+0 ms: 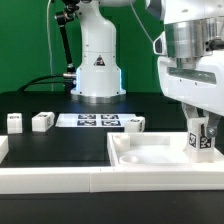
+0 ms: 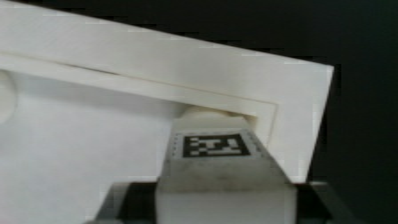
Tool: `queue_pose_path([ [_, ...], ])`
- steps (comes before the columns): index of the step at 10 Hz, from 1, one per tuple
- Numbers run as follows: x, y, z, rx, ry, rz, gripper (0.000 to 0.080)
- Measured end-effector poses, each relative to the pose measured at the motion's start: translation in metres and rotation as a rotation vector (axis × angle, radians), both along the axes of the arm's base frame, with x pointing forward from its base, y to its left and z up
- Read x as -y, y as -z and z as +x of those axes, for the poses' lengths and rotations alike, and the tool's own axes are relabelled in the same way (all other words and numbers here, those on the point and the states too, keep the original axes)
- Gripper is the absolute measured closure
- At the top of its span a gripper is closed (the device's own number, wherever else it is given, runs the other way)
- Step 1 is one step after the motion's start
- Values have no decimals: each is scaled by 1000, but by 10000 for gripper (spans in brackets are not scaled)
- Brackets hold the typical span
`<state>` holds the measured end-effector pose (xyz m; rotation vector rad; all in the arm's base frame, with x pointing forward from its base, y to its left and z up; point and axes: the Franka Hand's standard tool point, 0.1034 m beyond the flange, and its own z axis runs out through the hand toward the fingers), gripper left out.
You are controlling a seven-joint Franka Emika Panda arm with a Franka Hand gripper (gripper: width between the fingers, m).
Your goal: Assemble square table
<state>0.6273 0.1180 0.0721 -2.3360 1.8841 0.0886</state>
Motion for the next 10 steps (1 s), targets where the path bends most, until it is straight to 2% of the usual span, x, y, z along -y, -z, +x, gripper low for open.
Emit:
queue_pose_path([
  [1,0,1,0,6,-48,-2,415],
  [2,0,2,0,9,-94,-4,276],
  [3,-1,2,0,14,-140,-5,186],
  [6,-3,2,0,62,-454,-16,151],
  [10,-3,0,2,113,-832,-36,150],
])
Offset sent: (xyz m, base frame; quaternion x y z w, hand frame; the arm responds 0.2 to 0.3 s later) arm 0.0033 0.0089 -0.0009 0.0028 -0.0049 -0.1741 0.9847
